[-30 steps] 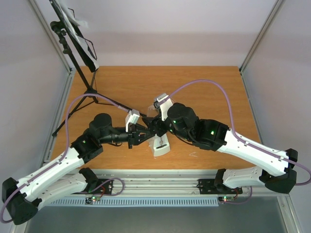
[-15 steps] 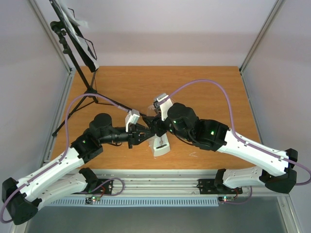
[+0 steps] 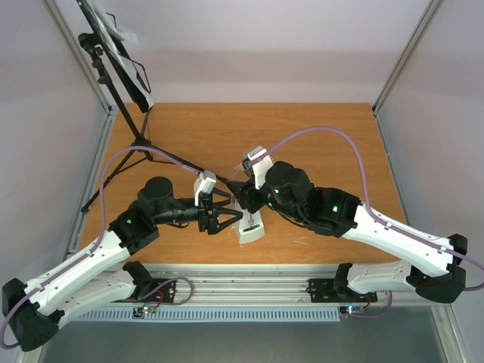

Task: Pack up the instrument practice props
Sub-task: Pick up the cover of the metronome from the center of the board, then adjust the metronome at the center of the board.

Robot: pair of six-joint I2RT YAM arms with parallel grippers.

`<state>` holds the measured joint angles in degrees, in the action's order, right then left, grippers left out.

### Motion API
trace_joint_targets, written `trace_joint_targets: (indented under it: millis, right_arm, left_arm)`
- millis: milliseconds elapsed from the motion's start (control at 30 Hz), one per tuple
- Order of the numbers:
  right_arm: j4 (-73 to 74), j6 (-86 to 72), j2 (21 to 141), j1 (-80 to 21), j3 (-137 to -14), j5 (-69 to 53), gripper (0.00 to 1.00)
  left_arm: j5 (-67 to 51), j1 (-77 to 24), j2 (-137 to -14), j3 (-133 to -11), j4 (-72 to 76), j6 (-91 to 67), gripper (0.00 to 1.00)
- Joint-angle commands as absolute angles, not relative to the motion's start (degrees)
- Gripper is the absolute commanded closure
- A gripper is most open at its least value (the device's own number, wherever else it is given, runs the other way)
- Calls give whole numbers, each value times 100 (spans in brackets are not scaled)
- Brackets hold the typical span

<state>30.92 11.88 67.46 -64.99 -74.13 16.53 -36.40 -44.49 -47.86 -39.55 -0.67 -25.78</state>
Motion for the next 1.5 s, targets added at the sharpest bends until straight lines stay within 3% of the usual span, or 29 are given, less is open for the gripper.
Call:
trace_joint_targets:
  millis: [0,300,633,967,1467]
  right_arm:
    - [3029,1511,6436,-6538,-7242,1841,44]
    - [2699,2004,5344,-6539,-5964,1701,44]
    - [1877,1894,4623,-6636,-4582,2180,44]
    - [1973,1955,4794,-6482,-4412,2301,44]
    - [1978,1603,4504,-4584,-4165,443,45]
  left_arm:
    - [-3459,-4478,-4482,-3940,-58,-2533,12]
    - [-2079,-4456,-4228,-3855,-1669,-2594,4]
    - [-2146,-4752,-4432,-2537,-1007,-3038,6]
    - [-1607,-5688,-5907,-1672,1469,-3588,6]
    - [-761,-6172,-7432,-1929,2354,-3567,7]
